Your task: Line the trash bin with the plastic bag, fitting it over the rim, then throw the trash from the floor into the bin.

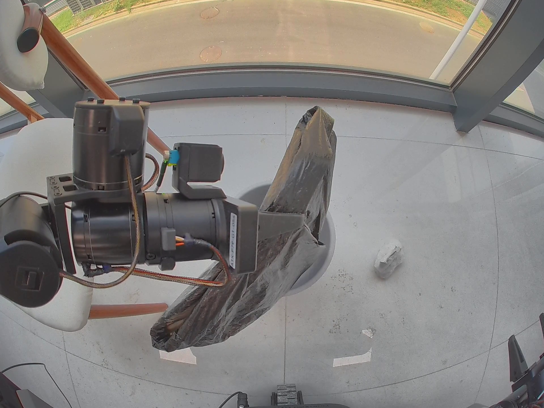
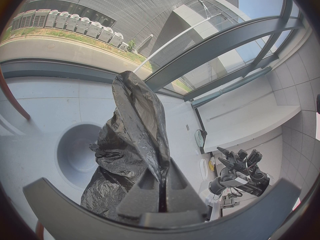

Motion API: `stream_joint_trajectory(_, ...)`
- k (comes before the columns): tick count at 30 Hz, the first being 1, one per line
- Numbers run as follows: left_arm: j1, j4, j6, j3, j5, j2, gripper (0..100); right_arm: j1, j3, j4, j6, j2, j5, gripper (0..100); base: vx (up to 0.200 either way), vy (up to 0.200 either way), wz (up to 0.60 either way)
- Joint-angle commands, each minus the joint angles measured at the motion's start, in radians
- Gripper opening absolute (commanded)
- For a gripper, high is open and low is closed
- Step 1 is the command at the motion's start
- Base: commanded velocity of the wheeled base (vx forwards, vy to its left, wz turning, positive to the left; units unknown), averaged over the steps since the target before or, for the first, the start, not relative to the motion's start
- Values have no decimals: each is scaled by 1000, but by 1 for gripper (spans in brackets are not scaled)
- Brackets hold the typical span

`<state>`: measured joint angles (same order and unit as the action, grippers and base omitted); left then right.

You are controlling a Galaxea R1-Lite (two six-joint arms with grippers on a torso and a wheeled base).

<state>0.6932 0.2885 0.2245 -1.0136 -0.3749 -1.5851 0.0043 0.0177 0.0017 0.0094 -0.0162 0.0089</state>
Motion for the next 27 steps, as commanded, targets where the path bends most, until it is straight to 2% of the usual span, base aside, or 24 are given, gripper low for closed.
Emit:
stream_joint_trajectory(1, -18, 0, -19, -6, 11, -21, 0, 0, -18, 0, 0, 12, 0, 100, 0, 0, 0)
stream_joint_trajectory(7, -32, 1, -59, -20, 11, -46, 0, 0, -18, 0, -2, 12, 0, 100, 0, 0, 0)
stream_joint_trajectory(10, -31, 0, -131, -20, 13, -64, 0, 0, -18, 0, -2, 12, 0, 100, 0, 0, 0)
stream_joint_trajectory(12, -32, 3, -214, -22, 13, -98, 0, 0, -18, 0, -2, 12, 0, 100, 0, 0, 0)
stream_joint_trajectory(13, -32, 3, -218, -22, 13, -101, 0, 0, -18, 0, -2, 12, 0, 100, 0, 0, 0)
stream_joint_trajectory(14, -34, 1, -290, -36, 14, -122, 0, 0, -18, 0, -2, 12, 0, 100, 0, 0, 0)
stream_joint_trajectory(16, -34, -2, -353, -57, 14, -148, 0, 0, -18, 0, -2, 12, 0, 100, 0, 0, 0)
stream_joint_trajectory(21, -32, -6, -404, -94, 21, -181, 0, 0, -18, 0, -2, 12, 0, 100, 0, 0, 0)
stream_joint_trajectory(25, -24, -15, -448, -99, 80, -199, 0, 0, -18, 0, -2, 12, 0, 100, 0, 0, 0)
stream_joint_trajectory(27, -23, -43, -516, -109, 116, -204, 0, 0, -18, 0, -2, 12, 0, 100, 0, 0, 0)
